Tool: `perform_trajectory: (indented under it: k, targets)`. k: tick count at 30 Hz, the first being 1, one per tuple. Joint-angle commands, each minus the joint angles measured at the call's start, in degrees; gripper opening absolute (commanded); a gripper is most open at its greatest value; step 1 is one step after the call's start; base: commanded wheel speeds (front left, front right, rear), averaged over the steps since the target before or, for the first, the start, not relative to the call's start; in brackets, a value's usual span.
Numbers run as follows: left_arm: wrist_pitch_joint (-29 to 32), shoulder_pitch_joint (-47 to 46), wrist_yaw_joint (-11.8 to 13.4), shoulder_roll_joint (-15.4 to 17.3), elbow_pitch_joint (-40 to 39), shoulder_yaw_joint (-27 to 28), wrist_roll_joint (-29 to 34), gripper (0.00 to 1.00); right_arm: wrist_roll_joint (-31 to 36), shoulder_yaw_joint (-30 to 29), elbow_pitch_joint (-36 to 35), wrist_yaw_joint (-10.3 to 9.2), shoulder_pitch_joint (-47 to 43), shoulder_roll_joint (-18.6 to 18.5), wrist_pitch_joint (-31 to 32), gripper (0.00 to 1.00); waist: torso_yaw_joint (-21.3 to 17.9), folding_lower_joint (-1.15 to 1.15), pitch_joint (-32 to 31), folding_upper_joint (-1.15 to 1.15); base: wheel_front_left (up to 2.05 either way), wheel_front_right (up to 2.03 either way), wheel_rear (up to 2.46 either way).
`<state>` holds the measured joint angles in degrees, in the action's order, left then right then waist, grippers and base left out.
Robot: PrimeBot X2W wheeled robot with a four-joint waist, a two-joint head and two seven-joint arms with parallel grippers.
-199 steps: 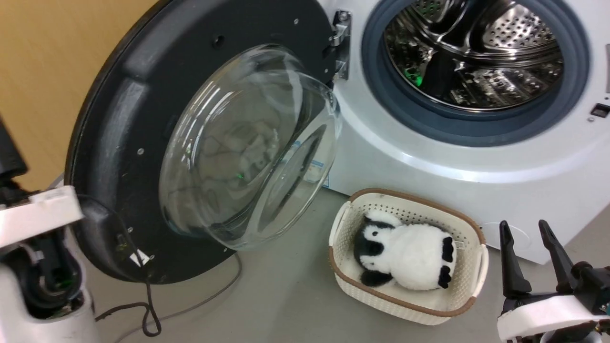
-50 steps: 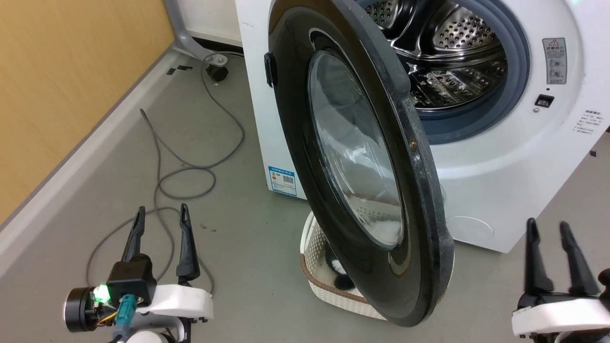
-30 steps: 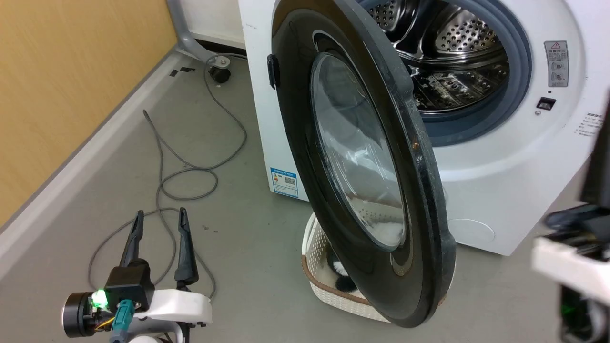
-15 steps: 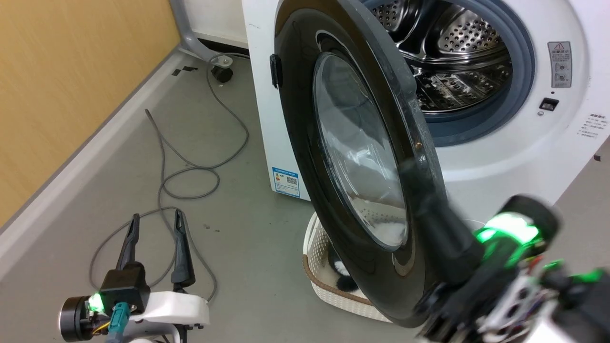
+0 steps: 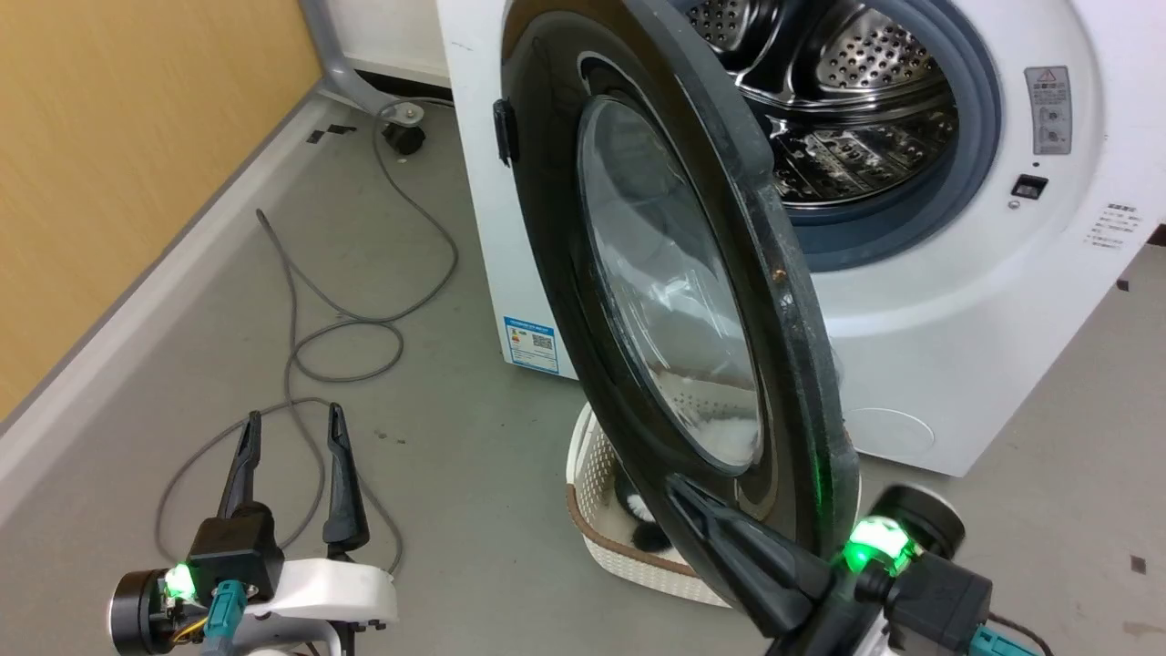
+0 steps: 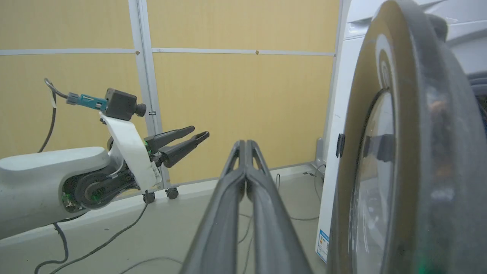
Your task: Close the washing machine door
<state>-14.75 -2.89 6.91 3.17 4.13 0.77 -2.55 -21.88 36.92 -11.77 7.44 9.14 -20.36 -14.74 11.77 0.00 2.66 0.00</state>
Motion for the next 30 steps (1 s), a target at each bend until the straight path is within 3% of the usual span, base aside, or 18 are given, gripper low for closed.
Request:
perform_trajectory:
  k: [1,17,30]
  targets:
    - [-0.2,0.8,0.0,0.0,-0.3,0.1,0.4,1.00,0.4,-0.6,0.8,0.05,-1.1,-0.1,-0.3,0.00,-0.3,0.00,0.1,0.00,0.00,0.00,0.00]
    - [-0.2,0.3,0.4,-0.2,-1.2,-1.5,1.1,1.00,3.7,-13.0,7.4,0.05,-5.2,0.9,-0.3,0.00,-3.2,0.00,2.1,0.00,0.00,0.00,0.00]
    - [-0.2,-2.9,0.6,-0.3,-2.4,-3.3,0.9,1.00,3.4,-25.3,12.9,0.05,2.4,0.2,-0.3,0.00,-4.5,0.00,8.4,0.00,0.00,0.00,0.00]
